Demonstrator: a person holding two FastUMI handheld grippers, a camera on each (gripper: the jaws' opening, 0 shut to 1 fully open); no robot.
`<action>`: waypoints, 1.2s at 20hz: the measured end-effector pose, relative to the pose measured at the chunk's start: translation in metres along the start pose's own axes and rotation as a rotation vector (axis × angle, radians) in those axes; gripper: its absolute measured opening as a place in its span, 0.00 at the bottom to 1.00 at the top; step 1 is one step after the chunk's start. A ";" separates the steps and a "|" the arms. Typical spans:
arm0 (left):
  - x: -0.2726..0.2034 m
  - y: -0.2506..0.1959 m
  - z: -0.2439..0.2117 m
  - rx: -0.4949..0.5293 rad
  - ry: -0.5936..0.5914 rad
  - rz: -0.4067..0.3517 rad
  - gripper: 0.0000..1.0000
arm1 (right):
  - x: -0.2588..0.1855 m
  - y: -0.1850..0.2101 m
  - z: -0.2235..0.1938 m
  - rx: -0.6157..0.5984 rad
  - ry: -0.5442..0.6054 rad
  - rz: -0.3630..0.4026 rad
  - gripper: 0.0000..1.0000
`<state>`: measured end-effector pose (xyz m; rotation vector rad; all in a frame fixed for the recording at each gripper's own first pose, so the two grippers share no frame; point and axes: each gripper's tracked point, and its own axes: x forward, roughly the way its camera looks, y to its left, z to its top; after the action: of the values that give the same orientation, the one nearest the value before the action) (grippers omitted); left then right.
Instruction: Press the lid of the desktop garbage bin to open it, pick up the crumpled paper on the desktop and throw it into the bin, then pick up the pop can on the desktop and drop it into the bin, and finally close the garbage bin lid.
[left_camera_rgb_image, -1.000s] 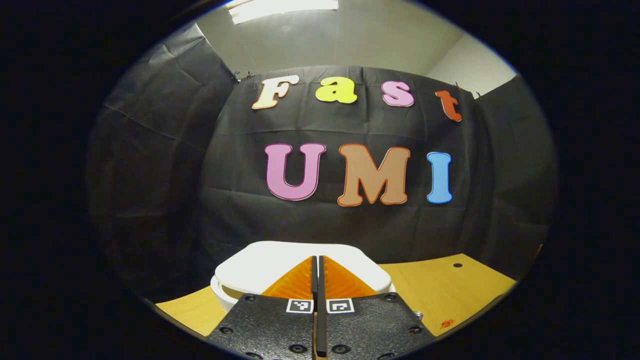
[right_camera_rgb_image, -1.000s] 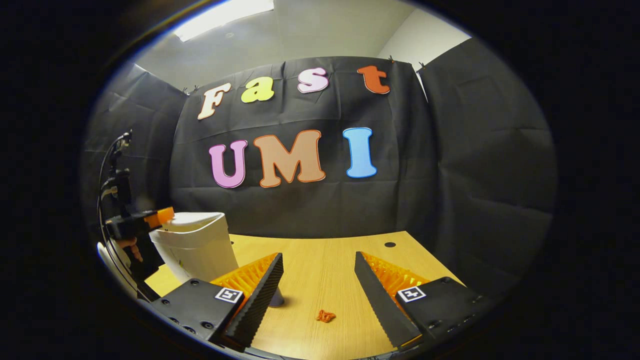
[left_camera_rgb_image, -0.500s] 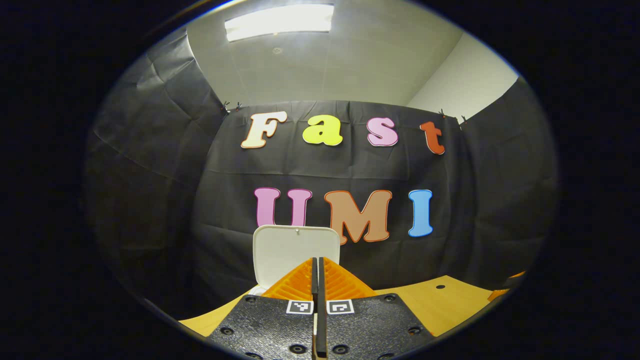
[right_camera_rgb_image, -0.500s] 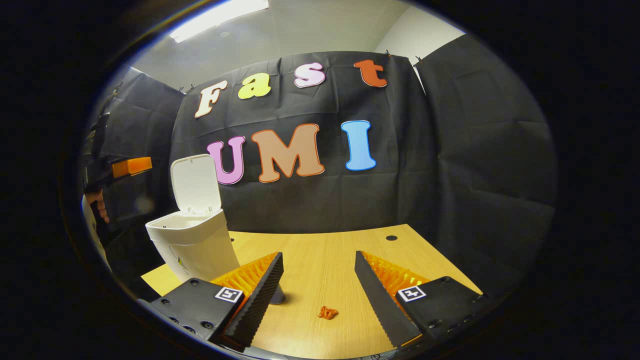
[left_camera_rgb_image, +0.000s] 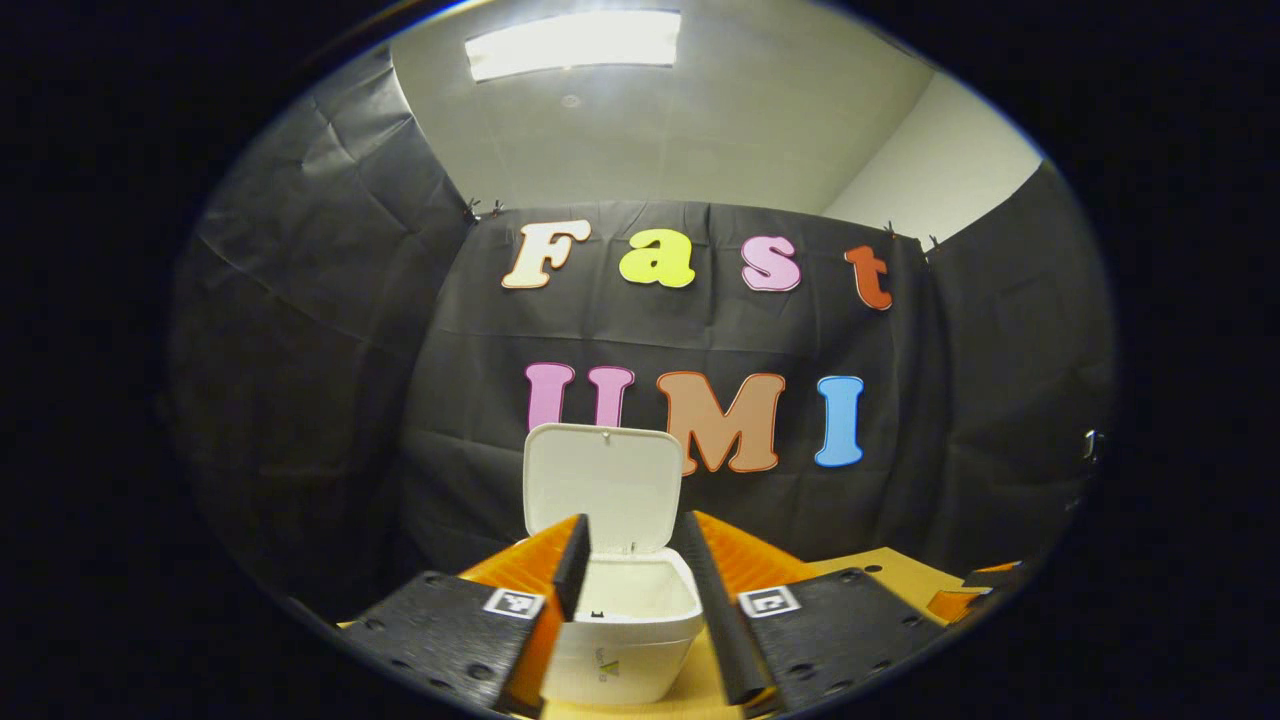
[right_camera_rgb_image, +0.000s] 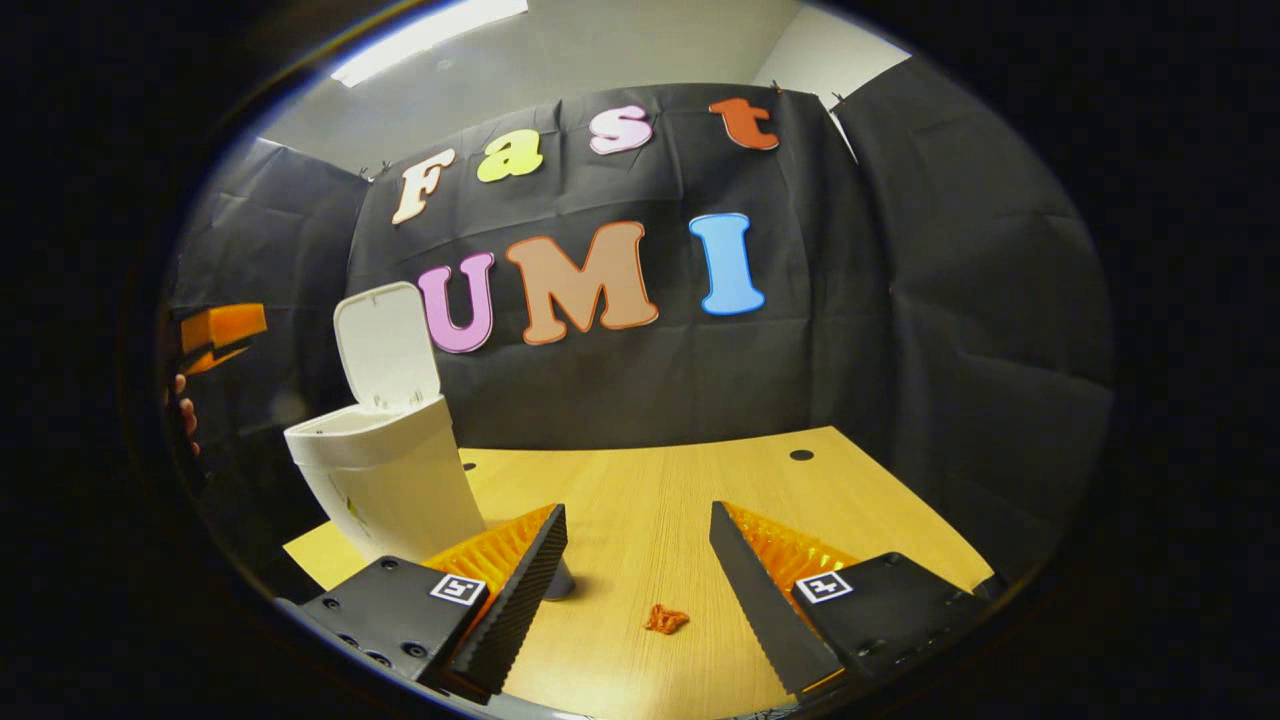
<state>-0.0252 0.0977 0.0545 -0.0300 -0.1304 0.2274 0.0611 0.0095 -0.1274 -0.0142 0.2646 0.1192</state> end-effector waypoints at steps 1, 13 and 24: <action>-0.002 0.007 0.001 0.022 -0.001 0.024 0.71 | 0.009 -0.001 -0.010 0.000 0.022 0.006 0.96; -0.030 0.036 0.008 0.115 -0.020 0.173 0.93 | 0.104 -0.015 -0.133 -0.007 0.386 0.011 0.96; -0.048 0.064 -0.003 0.112 0.015 0.296 0.93 | 0.118 -0.021 -0.189 -0.032 0.635 0.015 0.71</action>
<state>-0.0851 0.1490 0.0423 0.0605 -0.0977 0.5293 0.1278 -0.0034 -0.3406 -0.0826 0.8971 0.1320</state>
